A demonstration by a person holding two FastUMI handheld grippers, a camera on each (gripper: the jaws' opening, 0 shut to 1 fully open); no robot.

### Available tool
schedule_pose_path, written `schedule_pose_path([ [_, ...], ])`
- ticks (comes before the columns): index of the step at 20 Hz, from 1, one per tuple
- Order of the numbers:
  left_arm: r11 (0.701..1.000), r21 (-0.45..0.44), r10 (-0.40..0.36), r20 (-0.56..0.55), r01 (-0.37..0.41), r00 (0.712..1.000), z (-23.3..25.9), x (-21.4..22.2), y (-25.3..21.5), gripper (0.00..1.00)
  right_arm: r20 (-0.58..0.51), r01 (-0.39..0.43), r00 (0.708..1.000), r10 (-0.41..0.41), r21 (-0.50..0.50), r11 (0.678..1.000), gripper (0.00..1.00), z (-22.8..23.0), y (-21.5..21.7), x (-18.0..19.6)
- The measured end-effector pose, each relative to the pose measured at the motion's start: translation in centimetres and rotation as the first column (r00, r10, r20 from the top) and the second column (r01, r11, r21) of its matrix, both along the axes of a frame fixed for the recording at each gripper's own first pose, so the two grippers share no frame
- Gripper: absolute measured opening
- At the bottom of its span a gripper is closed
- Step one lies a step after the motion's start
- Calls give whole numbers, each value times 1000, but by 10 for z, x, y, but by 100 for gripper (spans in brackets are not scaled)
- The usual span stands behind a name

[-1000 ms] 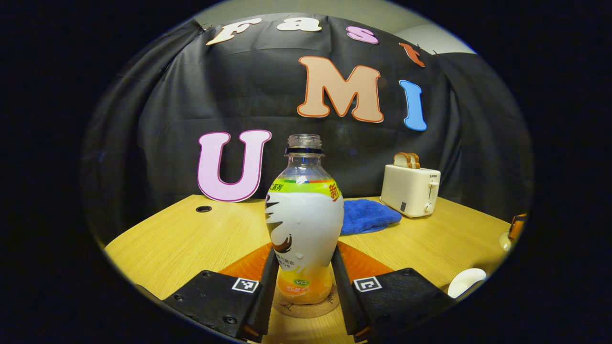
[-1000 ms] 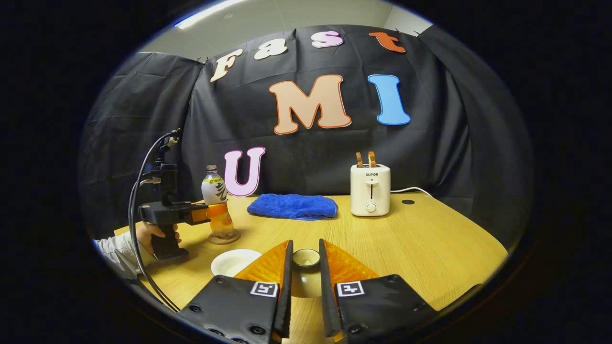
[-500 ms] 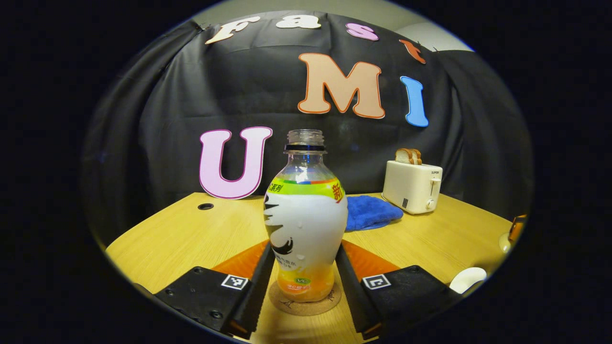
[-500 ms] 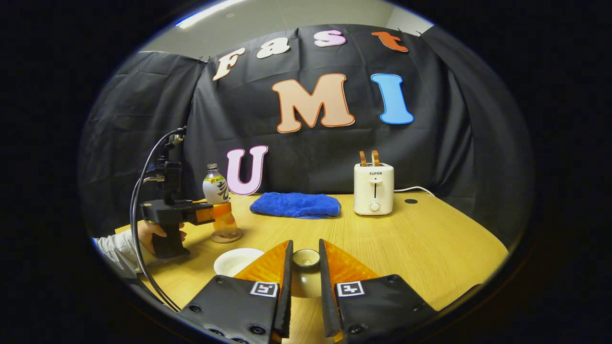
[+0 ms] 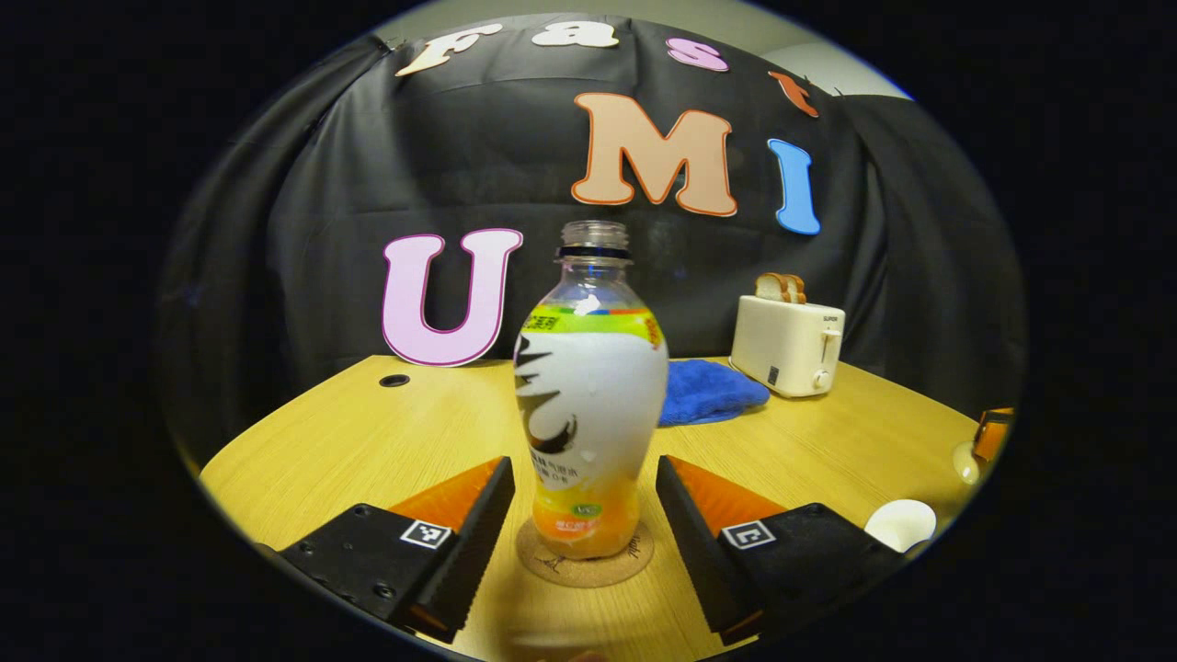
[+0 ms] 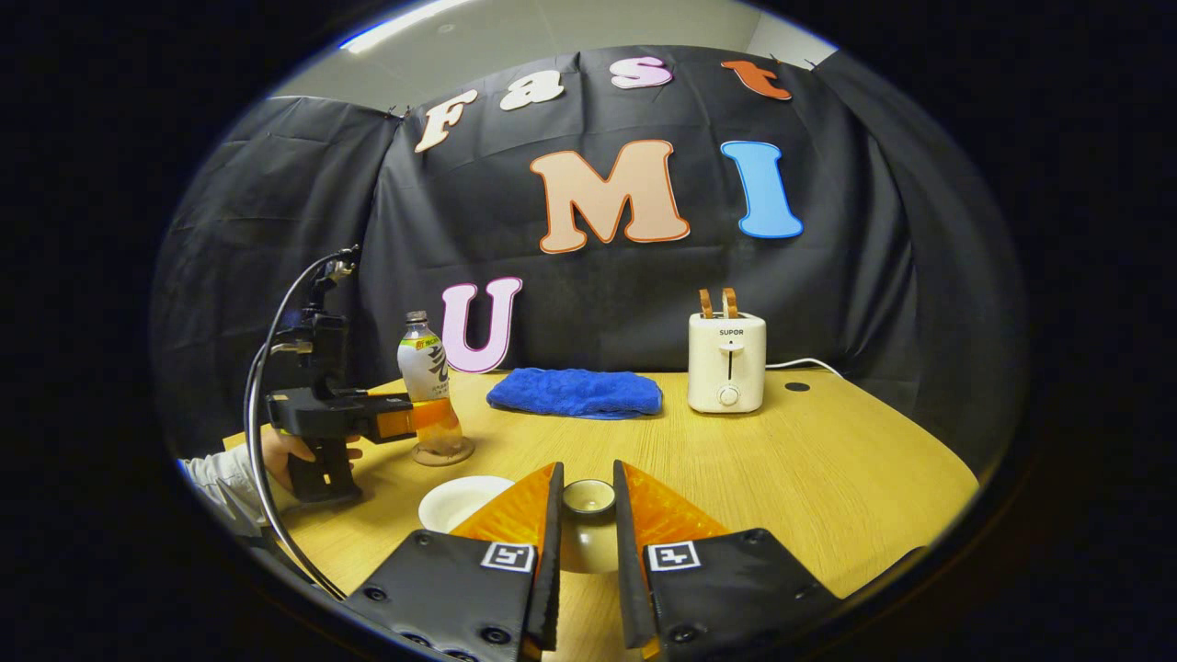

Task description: Open the teacup lid with one hand, grasp the water bottle and pour water into the teacup with the other hand; after pouring, place the water bottle on the coaster and then close the teacup lid.

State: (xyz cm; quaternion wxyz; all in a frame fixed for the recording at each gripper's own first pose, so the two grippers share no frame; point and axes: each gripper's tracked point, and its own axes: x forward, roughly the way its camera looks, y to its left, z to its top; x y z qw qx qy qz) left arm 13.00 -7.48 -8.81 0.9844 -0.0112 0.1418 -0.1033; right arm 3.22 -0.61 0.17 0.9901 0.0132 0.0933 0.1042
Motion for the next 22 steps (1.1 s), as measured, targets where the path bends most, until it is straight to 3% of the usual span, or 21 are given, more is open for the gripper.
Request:
schedule_pose_path([
  [6,995,96,-33,108,22,994,27,-43,7,93,27,-40,999,40,18,999,32,7,23,-4],
  [7,995,99,-35,123,23,992,32,-49,9,93,30,-46,999,45,15,999,28,6,27,-4],
  [10,994,105,-44,156,28,987,44,-69,10,94,34,-79,996,78,36,996,32,5,46,-6],
  [12,993,113,-52,164,33,985,48,-81,11,93,40,-88,995,87,32,996,28,3,53,-5],
  [15,994,108,-46,170,28,984,50,-94,14,93,32,-106,994,105,36,994,32,-5,67,-2],
  [22,995,100,-42,175,25,984,47,-110,20,94,25,-141,990,140,9,990,28,-11,92,5],
])
